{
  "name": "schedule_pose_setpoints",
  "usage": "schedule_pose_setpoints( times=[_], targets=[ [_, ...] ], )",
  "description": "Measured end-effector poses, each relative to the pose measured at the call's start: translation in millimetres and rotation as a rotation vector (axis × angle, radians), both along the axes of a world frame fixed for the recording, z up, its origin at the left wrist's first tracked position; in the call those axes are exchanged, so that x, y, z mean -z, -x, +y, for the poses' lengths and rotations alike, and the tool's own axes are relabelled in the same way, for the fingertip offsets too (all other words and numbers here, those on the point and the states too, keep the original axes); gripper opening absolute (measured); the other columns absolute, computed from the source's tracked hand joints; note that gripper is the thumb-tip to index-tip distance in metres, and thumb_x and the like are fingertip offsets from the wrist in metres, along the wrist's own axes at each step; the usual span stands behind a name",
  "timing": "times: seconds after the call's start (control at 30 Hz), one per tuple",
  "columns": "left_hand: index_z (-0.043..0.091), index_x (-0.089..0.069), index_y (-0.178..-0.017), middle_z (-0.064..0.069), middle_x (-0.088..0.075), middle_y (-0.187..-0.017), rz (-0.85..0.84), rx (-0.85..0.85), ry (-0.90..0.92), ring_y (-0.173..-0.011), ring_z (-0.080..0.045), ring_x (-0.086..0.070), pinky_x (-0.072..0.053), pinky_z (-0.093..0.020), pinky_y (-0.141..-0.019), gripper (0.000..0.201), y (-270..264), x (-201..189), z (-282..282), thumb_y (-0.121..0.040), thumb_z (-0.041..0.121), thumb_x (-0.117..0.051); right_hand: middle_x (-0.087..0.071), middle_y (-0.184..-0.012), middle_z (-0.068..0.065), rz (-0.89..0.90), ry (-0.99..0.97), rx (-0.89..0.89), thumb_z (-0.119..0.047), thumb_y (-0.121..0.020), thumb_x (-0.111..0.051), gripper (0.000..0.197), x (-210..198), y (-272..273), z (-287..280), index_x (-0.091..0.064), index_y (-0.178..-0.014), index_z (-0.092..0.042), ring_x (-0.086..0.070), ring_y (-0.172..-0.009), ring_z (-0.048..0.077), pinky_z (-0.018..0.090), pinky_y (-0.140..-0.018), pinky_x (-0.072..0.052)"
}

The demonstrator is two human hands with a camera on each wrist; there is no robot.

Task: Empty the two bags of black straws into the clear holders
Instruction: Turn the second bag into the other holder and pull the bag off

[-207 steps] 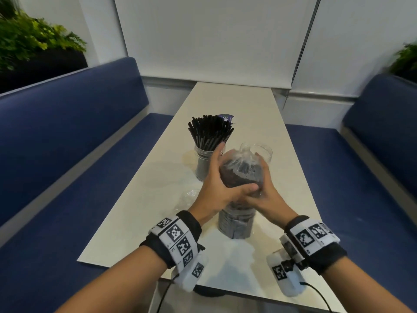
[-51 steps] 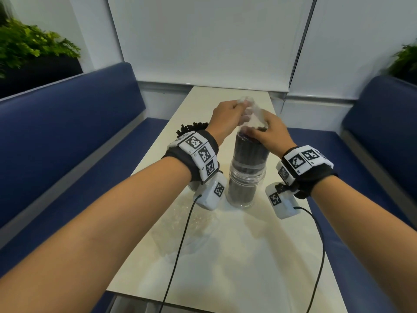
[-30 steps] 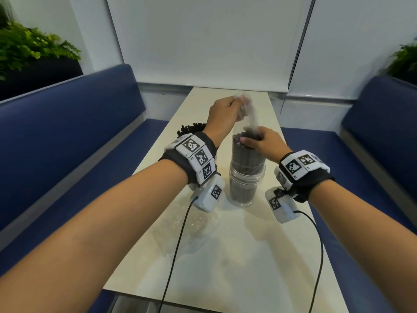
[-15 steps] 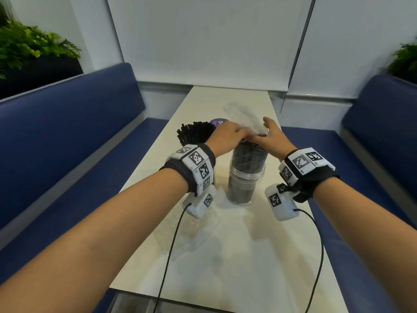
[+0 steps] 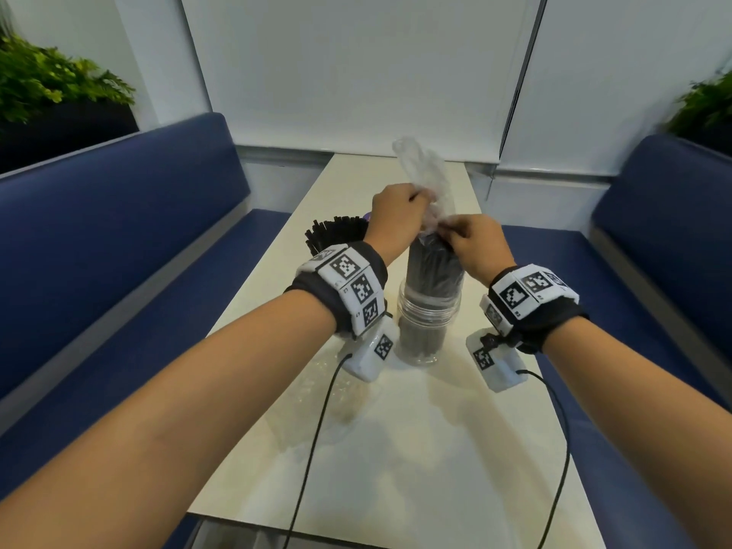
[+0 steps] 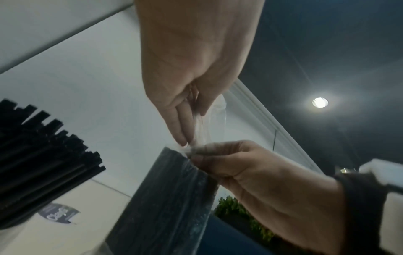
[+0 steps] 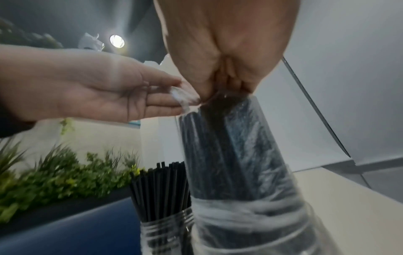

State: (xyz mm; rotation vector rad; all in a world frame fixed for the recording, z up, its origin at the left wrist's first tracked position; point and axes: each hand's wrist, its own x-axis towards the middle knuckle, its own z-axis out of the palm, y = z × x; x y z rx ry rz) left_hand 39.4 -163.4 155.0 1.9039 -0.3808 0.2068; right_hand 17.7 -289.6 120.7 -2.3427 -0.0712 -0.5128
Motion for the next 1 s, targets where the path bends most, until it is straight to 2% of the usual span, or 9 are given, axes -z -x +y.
schedule_pose_setpoints(
  times=[0.13,0.27,0.43,0.53,0.63,0.73,0.83,0.93,1.0],
  targets=[
    [0.005,-0.069,-0.102,-0.014,-0.073,-0.098,-0.036,0.001,0.086,-0.079,-0.018,-0.066,-0.052,-0.011,-0.067,0.024,2.2,-9.7,1.5,-0.092,0.018,-0.051,-0.065,-0.107,0.011,-0.057,-0.242,-0.043,-0.009,-0.085,-0.058,0.024,-3.5,-0.4,1.6,-0.061,-0.109,-0.004,-0.059,-0.098,0.020,0.039,-0.094,-0.049],
    [0.001,-0.068,-0.100,-0.013,-0.072,-0.089,0.026,0.028,0.240,-0.076,-0.023,-0.070,-0.058,-0.037,-0.082,0.021,1.1,-8.4,6.5,-0.090,0.014,-0.055,-0.060,-0.105,0.003,0.066,-0.203,-0.091,-0.024,-0.085,-0.061,0.039,3.0,4.4,1.8,-0.052,-0.119,-0.008,-0.055,-0.090,0.010,0.013,-0.075,-0.044],
    [0.007,-0.061,-0.120,-0.009,-0.067,-0.119,0.051,0.041,0.003,-0.108,-0.019,-0.062,-0.046,-0.036,-0.101,0.044,-4.5,5.4,7.5,-0.083,0.033,-0.065,-0.071,-0.100,0.019,-0.046,-0.148,0.095,-0.006,-0.087,-0.054,0.020,7.0,0.1,-5.7,-0.070,-0.098,-0.003,-0.062,-0.095,0.027,0.035,-0.088,-0.047],
    [0.011,-0.056,-0.127,-0.005,-0.061,-0.129,0.087,0.110,-0.086,-0.119,-0.018,-0.055,-0.044,-0.036,-0.103,0.063,-4.0,5.4,9.5,-0.076,0.044,-0.070,-0.066,-0.077,0.019,-0.180,-0.155,0.210,-0.001,-0.083,-0.052,0.017,1.2,-4.2,-5.5,-0.068,-0.082,0.001,-0.055,-0.072,0.024,0.038,-0.073,-0.049],
    [0.012,-0.057,-0.125,-0.006,-0.060,-0.130,0.115,0.243,-0.279,-0.121,-0.019,-0.053,-0.039,-0.027,-0.098,0.051,-0.1,12.5,11.4,-0.080,0.033,-0.070,-0.056,-0.064,0.011,-0.180,-0.206,0.159,0.001,-0.079,-0.053,0.014,-2.4,-5.9,-2.2,-0.067,-0.074,0.002,-0.047,-0.064,0.018,0.030,-0.061,-0.043],
    [0.007,-0.059,-0.122,-0.009,-0.062,-0.125,0.123,0.240,-0.225,-0.115,-0.019,-0.056,-0.040,-0.026,-0.097,0.044,3.2,22.9,12.0,-0.082,0.023,-0.068,-0.056,-0.063,0.007,-0.204,-0.284,0.140,-0.007,-0.081,-0.057,0.015,-4.3,-5.3,2.2,-0.068,-0.074,0.000,-0.043,-0.059,0.011,0.022,-0.054,-0.040],
    [0.005,-0.060,-0.119,-0.012,-0.064,-0.122,0.128,0.211,-0.270,-0.112,-0.023,-0.058,-0.043,-0.030,-0.096,0.043,2.6,25.8,8.9,-0.080,0.020,-0.070,-0.057,-0.059,0.009,-0.163,-0.394,0.133,-0.013,-0.079,-0.060,0.017,0.9,-8.3,1.5,-0.067,-0.066,-0.005,-0.045,-0.060,0.018,0.034,-0.056,-0.044],
    [0.004,-0.063,-0.112,-0.012,-0.066,-0.112,0.097,0.202,-0.263,-0.103,-0.024,-0.061,-0.045,-0.020,-0.086,0.038,-0.3,26.2,6.9,-0.078,0.019,-0.071,-0.062,-0.064,0.007,-0.105,-0.451,0.062,-0.012,-0.078,-0.061,0.015,-1.1,-5.6,-2.0,-0.068,-0.068,-0.020,-0.054,-0.064,0.021,0.038,-0.060,-0.048],
    [0.001,-0.067,-0.100,-0.011,-0.067,-0.092,0.044,0.144,-0.218,-0.085,-0.020,-0.059,-0.039,-0.004,-0.064,0.027,0.6,26.4,6.8,-0.080,0.018,-0.070,-0.066,-0.081,0.012,-0.082,-0.491,-0.018,-0.008,-0.080,-0.059,0.014,-9.8,-0.7,-0.7,-0.069,-0.088,-0.015,-0.060,-0.076,0.024,0.038,-0.069,-0.050]
  ],
)
